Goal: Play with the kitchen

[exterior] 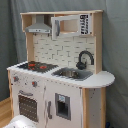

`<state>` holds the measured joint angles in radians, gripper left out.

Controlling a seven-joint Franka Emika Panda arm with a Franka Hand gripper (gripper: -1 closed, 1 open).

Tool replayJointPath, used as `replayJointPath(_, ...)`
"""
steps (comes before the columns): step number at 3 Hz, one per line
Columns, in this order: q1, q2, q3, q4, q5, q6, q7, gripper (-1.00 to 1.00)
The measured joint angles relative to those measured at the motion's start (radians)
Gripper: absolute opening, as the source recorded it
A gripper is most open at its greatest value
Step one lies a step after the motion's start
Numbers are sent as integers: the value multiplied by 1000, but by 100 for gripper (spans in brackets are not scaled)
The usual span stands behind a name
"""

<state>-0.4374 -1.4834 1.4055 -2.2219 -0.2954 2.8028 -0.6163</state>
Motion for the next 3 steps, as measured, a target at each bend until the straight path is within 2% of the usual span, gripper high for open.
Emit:
replayJointPath(1, 22, 6, 61, -77, 2, 12, -1, 100)
replayJointPath(2, 49, 11, 64, -178, 2, 46, -12, 100)
replayJointPath(3, -20, 42, 78, -213, 2, 101, -15, 100)
